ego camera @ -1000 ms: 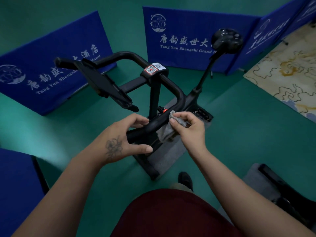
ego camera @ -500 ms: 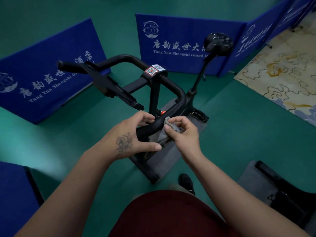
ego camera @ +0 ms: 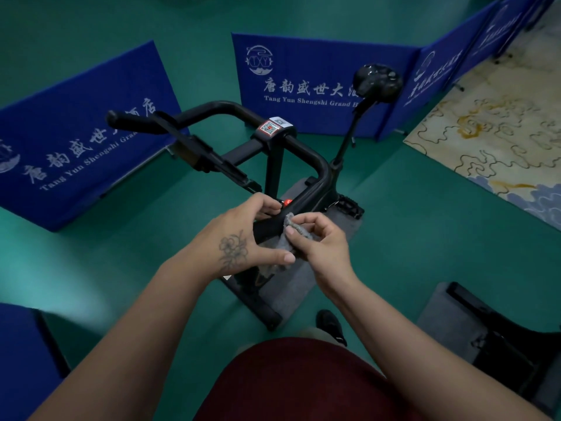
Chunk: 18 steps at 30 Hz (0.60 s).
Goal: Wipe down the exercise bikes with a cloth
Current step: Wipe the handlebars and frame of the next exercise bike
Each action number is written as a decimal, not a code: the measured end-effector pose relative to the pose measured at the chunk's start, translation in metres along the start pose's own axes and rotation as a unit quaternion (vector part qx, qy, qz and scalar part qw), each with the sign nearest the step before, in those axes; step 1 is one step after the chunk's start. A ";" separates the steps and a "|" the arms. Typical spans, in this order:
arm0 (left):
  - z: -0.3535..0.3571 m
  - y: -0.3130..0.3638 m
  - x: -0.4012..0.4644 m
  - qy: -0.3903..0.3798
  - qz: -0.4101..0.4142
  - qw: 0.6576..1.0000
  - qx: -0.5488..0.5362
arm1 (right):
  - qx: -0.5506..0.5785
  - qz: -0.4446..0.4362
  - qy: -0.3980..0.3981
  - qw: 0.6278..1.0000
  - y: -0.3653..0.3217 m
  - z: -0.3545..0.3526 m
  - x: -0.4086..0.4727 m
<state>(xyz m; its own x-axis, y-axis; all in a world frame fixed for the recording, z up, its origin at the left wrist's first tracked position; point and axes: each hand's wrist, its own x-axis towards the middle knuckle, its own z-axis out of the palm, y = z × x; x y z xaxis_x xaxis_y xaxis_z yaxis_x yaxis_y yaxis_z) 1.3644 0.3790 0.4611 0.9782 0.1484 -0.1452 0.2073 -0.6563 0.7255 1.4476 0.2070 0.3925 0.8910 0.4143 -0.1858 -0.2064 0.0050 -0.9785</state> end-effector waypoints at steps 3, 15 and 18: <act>-0.002 -0.001 -0.003 -0.003 0.004 1.000 0.014 | -0.004 -0.003 0.011 1.000 -0.002 -0.002 0.001; -0.001 -0.021 -0.037 -0.005 -0.014 1.000 0.025 | 0.006 0.004 -0.041 0.999 -0.013 0.006 -0.016; 0.002 -0.018 -0.040 -0.005 -0.016 1.000 0.020 | 0.004 0.019 -0.015 1.000 -0.012 0.004 -0.014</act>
<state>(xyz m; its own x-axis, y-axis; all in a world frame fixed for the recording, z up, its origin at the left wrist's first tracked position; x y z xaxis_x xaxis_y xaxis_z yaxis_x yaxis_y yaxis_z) 1.3215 0.3835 0.4527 0.9711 0.1629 -0.1746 0.2387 -0.6808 0.6925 1.4364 0.2050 0.4075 0.8697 0.4420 -0.2196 -0.2429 -0.0040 -0.9700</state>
